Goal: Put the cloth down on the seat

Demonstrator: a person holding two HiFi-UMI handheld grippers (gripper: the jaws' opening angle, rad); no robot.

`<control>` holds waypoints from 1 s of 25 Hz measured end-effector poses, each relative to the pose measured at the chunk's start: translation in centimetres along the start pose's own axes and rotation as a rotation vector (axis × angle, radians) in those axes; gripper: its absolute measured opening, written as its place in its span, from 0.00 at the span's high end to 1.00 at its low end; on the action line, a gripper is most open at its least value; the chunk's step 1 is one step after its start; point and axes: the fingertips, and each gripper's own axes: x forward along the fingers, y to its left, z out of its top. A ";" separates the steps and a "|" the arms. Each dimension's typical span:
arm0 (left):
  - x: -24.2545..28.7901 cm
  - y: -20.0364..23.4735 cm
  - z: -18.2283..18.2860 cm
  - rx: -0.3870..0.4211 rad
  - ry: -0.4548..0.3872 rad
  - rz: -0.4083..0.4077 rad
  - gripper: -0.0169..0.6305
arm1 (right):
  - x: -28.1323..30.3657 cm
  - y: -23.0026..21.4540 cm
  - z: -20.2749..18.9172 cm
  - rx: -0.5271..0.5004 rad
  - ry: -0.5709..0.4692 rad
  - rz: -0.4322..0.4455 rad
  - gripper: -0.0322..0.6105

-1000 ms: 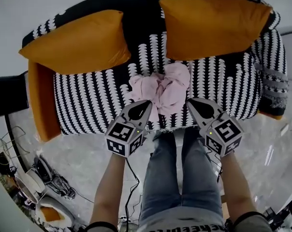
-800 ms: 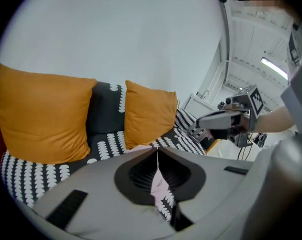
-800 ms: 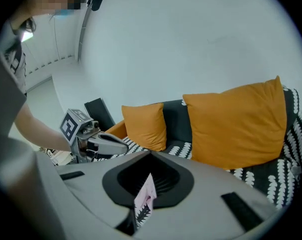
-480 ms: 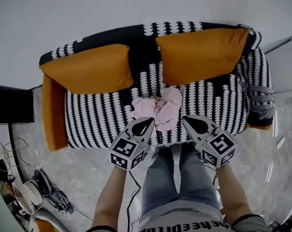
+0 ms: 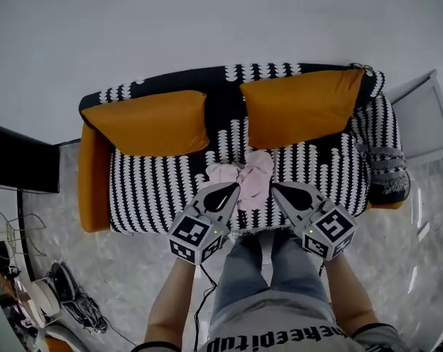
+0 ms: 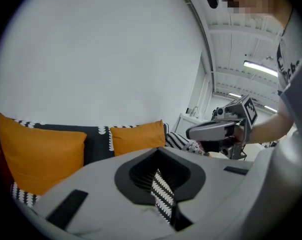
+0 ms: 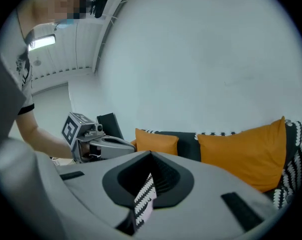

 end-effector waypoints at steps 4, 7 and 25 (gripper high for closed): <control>-1.2 -1.1 2.3 0.026 -0.042 0.009 0.96 | -1.1 1.2 2.5 -0.025 -0.050 0.014 0.96; -2.2 -2.1 4.0 0.047 -0.073 0.016 0.96 | -1.9 2.1 4.2 -0.046 -0.084 0.027 0.96; -4.0 -8.6 11.3 0.186 -0.246 0.055 0.96 | -6.3 5.2 10.1 -0.198 -0.229 0.138 0.96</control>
